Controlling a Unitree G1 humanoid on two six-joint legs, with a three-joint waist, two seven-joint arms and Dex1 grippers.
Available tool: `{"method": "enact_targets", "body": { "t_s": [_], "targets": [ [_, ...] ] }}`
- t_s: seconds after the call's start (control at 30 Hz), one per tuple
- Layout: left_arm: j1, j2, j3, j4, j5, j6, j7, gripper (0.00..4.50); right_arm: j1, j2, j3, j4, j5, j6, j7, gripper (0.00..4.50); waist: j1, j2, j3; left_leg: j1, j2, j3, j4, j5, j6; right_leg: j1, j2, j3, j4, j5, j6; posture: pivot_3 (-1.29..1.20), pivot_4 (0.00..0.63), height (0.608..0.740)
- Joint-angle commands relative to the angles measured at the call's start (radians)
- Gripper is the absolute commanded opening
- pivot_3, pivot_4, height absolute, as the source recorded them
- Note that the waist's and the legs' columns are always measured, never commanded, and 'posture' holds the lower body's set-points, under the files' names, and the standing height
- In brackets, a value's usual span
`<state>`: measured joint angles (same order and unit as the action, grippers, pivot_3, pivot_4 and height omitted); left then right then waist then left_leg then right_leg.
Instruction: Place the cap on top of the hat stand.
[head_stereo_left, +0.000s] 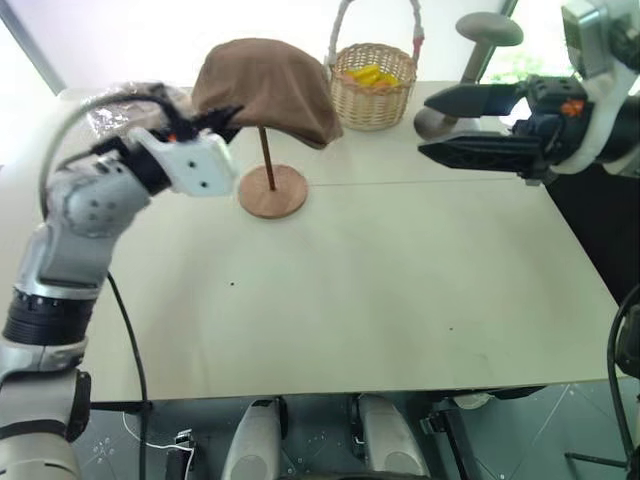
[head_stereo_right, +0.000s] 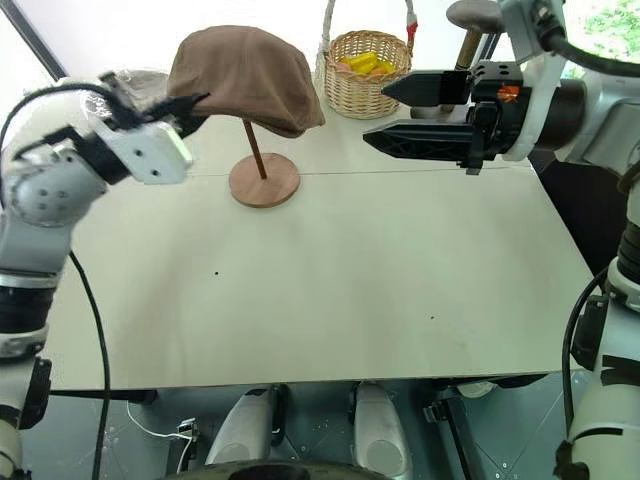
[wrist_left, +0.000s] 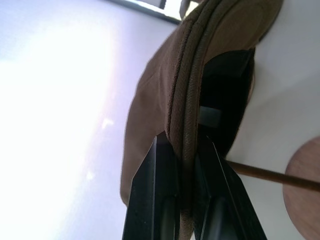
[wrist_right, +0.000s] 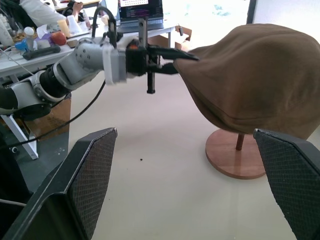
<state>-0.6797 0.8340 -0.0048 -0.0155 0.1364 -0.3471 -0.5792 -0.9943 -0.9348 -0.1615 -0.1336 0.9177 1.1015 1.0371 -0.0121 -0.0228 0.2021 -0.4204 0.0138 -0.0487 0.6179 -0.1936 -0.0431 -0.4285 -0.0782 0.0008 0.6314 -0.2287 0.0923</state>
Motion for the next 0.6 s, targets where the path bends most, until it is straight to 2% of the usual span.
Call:
{"method": "enact_targets", "body": {
  "t_s": [0.03, 0.17, 0.3, 0.47, 0.6],
  "targets": [
    [-0.065, 0.047, 0.061, 0.11, -0.15, -0.216, -0.099, 0.05, -0.024, -0.017, -0.01, -0.001, -0.004, -0.024, 0.018, 4.5, 0.001, 0.0, 0.0, 0.0, 0.0, 0.0, 0.0, 0.0, 0.0, 0.0, 0.0, 0.0, 0.0, 0.0, 0.0, 0.0, 0.15, 0.74],
    [-0.112, 0.069, 0.055, 0.295, -0.215, -0.392, -0.201, 0.05, -0.035, -0.017, -0.002, 0.009, -0.011, -0.023, 0.024, 4.5, 0.0, 0.0, 0.0, 0.0, 0.0, 0.0, 0.0, 0.0, 0.0, 0.0, 0.0, 0.0, 0.0, 0.0, 0.0, 0.0, 0.15, 0.74],
    [-0.156, 0.082, 0.038, 0.487, -0.187, -0.545, -0.243, 0.05, -0.039, -0.024, -0.004, 0.004, -0.008, -0.016, 0.024, 4.5, -0.001, 0.0, 0.0, 0.0, 0.0, 0.0, 0.001, 0.0, 0.0, 0.0, 0.0, 0.0, 0.0, 0.0, 0.001, 0.0, 0.15, 0.74],
    [-0.215, 0.062, 0.03, 0.642, -0.102, -0.624, -0.187, 0.05, -0.051, -0.036, -0.008, 0.004, -0.006, -0.01, 0.022, 4.5, 0.0, 0.0, 0.0, 0.0, 0.0, 0.001, 0.001, 0.0, 0.0, 0.0, 0.0, 0.0, 0.0, 0.001, 0.002, 0.0, 0.15, 0.74],
    [-0.204, 0.041, 0.024, 0.644, -0.087, -0.626, -0.16, 0.05, -0.066, -0.034, -0.015, 0.014, 0.001, 0.002, 0.009, 4.5, -0.001, 0.0, 0.0, 0.0, 0.0, 0.001, 0.001, 0.0, 0.0, 0.0, 0.0, 0.0, 0.001, 0.002, 0.003, 0.0, 0.15, 0.74]
  ]
}}
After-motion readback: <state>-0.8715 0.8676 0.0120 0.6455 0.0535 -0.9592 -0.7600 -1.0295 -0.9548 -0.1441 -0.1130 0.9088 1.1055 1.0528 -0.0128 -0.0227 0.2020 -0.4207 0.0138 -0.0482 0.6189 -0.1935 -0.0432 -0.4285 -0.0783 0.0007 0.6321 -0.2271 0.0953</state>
